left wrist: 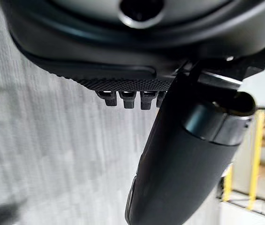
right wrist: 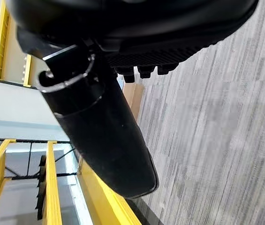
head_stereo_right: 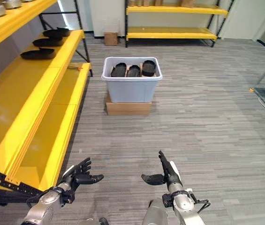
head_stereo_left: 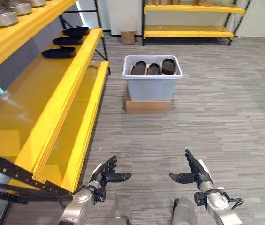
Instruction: Move parts from the plastic box to the shelf.
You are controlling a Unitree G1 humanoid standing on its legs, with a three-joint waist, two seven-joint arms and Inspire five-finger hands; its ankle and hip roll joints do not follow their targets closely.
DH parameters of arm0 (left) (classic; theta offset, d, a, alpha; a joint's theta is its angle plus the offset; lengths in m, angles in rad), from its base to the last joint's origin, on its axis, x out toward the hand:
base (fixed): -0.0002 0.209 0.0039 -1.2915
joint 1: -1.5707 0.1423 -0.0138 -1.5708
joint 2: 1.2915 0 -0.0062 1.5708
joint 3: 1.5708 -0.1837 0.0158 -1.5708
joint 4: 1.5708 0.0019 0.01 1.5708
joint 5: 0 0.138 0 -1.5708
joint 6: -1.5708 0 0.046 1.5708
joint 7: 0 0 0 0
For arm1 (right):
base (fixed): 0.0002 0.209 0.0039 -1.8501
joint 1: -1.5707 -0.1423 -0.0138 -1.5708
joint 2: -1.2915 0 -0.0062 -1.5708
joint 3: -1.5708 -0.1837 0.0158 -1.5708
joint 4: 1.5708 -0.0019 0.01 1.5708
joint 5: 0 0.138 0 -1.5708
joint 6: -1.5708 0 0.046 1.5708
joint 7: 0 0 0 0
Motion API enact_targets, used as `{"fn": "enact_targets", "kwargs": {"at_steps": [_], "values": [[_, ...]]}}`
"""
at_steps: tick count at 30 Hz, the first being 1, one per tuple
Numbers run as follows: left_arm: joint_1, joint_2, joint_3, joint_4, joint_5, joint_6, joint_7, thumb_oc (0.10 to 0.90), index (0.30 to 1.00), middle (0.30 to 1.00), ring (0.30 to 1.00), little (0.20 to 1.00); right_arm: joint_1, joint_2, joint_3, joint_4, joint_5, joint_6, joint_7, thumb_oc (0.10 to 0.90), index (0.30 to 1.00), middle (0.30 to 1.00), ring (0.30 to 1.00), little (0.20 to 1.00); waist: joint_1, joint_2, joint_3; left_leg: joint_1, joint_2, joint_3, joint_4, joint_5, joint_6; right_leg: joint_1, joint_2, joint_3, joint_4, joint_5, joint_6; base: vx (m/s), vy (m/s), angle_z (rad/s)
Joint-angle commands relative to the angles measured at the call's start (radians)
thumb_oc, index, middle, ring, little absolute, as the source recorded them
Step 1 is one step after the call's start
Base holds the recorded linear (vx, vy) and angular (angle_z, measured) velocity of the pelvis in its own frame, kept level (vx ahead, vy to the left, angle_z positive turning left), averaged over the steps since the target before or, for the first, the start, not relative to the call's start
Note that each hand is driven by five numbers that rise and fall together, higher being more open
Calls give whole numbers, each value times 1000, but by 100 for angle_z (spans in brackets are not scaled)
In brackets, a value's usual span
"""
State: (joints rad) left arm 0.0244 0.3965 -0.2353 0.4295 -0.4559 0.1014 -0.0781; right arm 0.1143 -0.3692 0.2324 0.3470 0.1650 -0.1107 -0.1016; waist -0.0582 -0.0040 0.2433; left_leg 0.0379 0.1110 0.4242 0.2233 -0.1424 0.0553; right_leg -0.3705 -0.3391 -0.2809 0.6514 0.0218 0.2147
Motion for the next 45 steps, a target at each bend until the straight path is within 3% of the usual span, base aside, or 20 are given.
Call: {"fn": "enact_targets", "kwargs": {"at_steps": [1, 3, 5, 6, 10, 11, 12, 14, 15, 18, 21, 22, 25, 28, 31, 33, 37, 39, 42, 45], "values": [[-64, 32, -27, -124, 8, -35, 8, 900, 1000, 1000, 1000, 1000, -84, -35, -26, -80, 7, -112, -60, 900, 1000, 1000, 1000, 1000, -23, -18, 11, 108, -68, -15, -64, -93, 3, 27, -13, 4, -173, 123, -3, 233, -246, -4], [-83, 29, -50, -122, 12, -25, 22, 900, 1000, 1000, 1000, 1000, -91, -29, -35, -74, 10, -105, -72, 900, 1000, 1000, 1000, 1000, -35, -15, 31, 120, -32, -15, -27, -123, -8, -32, -50, 64, -270, 144, 4, 388, -381, 6], [-82, 26, -57, -124, 16, -26, 24, 900, 1000, 1000, 1000, 1000, -90, -25, -45, -72, 8, -100, -63, 900, 1000, 1000, 1000, 1000, -42, 2, 48, 136, 2, -16, -3, -151, -15, -89, -68, 108, -258, 138, 17, 399, -349, 17], [-60, 30, -53, -128, 21, -38, 14, 900, 1000, 1000, 1000, 1000, -80, -19, -50, -76, -1, -95, -48, 900, 1000, 1000, 1000, 1000, -41, -1, 54, 138, 22, 4, 16, -153, -20, -78, -67, 113, -251, 135, 23, 468, -480, 20], [-11, 47, -35, -151, 12, -48, -28, 900, 1000, 1000, 1000, 1000, -56, -17, -44, -59, -18, -106, -23, 900, 1000, 1000, 1000, 1000, -32, -41, 40, 104, 28, 19, 102, -174, -25, 58, -41, 81, -287, 154, 28, 424, -423, 18], [3, 48, -23, -154, 12, -47, -43, 900, 1000, 1000, 1000, 1000, -52, -20, -41, -57, -18, -105, -12, 900, 1000, 1000, 1000, 1000, -27, -54, 28, 97, 32, 38, 116, -158, -28, 105, -32, 46, -315, 120, 9, 460, -359, 47], [21, 45, -8, -158, 4, -40, -54, 900, 1000, 1000, 1000, 1000, -47, -32, -36, -51, -24, -107, 6, 900, 1000, 1000, 1000, 1000, -18, -57, 2, 100, 43, 42, 128, -166, -41, 198, 4, -3, -358, 26, -8, 471, -345, 39], [30, 41, 0, -158, -2, -36, -60, 900, 1000, 1000, 1000, 1000, -45, -38, -32, -49, -22, -109, 11, 900, 1000, 1000, 1000, 1000, -19, -56, -9, 103, 56, 45, 140, -173, -49, 233, 23, -19, -373, -4, -21, 402, -275, 7], [43, 30, 11, -160, -13, -40, -52, 900, 1000, 1000, 1000, 1000, -54, -52, -27, -51, -16, -110, 29, 900, 1000, 1000, 1000, 1000, -16, -59, -32, 108, 71, 57, 160, -177, -59, 262, 51, -42, -389, -38, -53, 373, -320, -6], [55, 16, 21, -158, -21, -45, -41, 900, 1000, 1000, 1000, 1000, -62, -68, -19, -58, -24, -116, 39, 900, 1000, 1000, 1000, 1000, -16, -58, -54, 109, 91, 76, 196, -152, -76, 280, 78, -65, -409, -63, -85, 249, -224, -19], [62, 7, 29, -154, -27, -56, -32, 900, 1000, 1000, 1000, 1000, -72, -87, -20, -73, -30, -111, 47, 900, 1000, 1000, 1000, 1000, -19, -57, -75, 102, 136, 114, 282, -85, -117, 305, 114, -90, -439, -94, -128, 168, -196, -6], [58, 6, 32, -145, -29, -60, -39, 900, 1000, 1000, 1000, 1000, -76, -97, -21, -76, -25, -109, 41, 900, 1000, 1000, 1000, 1000, -19, -59, -84, 84, 168, 137, 346, -31, -140, 321, 137, -103, -454, -115, -153, 153, -207, 6], [49, 1, 32, -125, -20, -59, -52, 900, 1000, 1000, 1000, 1000, -81, -108, -19, -75, -17, -111, 35, 900, 1000, 1000, 1000, 1000, -18, -55, -94, 52, 184, 141, 386, 0, -154, 347, 176, -112, -476, -138, -182, 171, -203, 30], [43, -2, 34, -107, -32, -72, -49, 900, 1000, 1000, 1000, 1000, -88, -108, -16, -56, 1, -128, 44, 900, 1000, 1000, 1000, 1000, -9, -41, -79, -5, 140, 109, 327, 22, -146, 376, 217, -92, -480, -147, -180, 180, -77, 26], [40, -5, 27, -103, -48, -100, -10, 900, 1000, 1000, 1000, 1000, -95, -103, -13, -59, 0, -116, 47, 900, 1000, 1000, 1000, 1000, -12, -39, -73, -10, 119, 118, 158, 51, -132, 416, 229, -73, -495, -155, -168, 142, 55, 13], [37, -10, 23, -105, -74, -124, 49, 900, 1000, 1000, 1000, 1000, -95, -98, -2, -59, -11, -120, 65, 900, 1000, 1000, 1000, 1000, 3, -34, -69, -54, 104, 90, 7, 113, -135, 469, 238, -54, -515, -165, -158, 254, 133, 23], [69, -13, 63, -113, -80, -161, 85, 900, 1000, 1000, 1000, 1000, -85, -96, 27, -66, -23, -135, 95, 900, 1000, 1000, 1000, 1000, 46, -16, -59, -121, 176, 7, -136, 295, -192, 513, 250, -52, -512, -194, -159, 260, 82, -25], [84, -17, 81, -111, -78, -175, 89, 900, 1000, 1000, 1000, 1000, -76, -100, 37, -75, -20, -136, 107, 900, 1000, 1000, 1000, 1000, 53, -9, -58, -124, 215, -10, -185, 344, -210, 516, 250, -53, -490, -214, -157, 260, 110, -33], [84, -23, 103, -83, -66, -188, 80, 900, 1000, 1000, 1000, 1000, -61, -108, 49, -101, -9, -126, 124, 900, 1000, 1000, 1000, 1000, 48, -1, -50, -103, 259, -1, -232, 359, -220, 506, 239, -57, -415, -254, -149, 316, 164, -21], [79, -20, 115, -73, -56, -190, 75, 900, 1000, 1000, 1000, 1000, -58, -107, 51, -121, 14, -124, 119, 900, 1000, 1000, 1000, 1000, 45, 5, -45, -76, 252, 12, -226, 338, -215, 493, 233, -65, -331, -302, -148, 332, 165, -34]]}}
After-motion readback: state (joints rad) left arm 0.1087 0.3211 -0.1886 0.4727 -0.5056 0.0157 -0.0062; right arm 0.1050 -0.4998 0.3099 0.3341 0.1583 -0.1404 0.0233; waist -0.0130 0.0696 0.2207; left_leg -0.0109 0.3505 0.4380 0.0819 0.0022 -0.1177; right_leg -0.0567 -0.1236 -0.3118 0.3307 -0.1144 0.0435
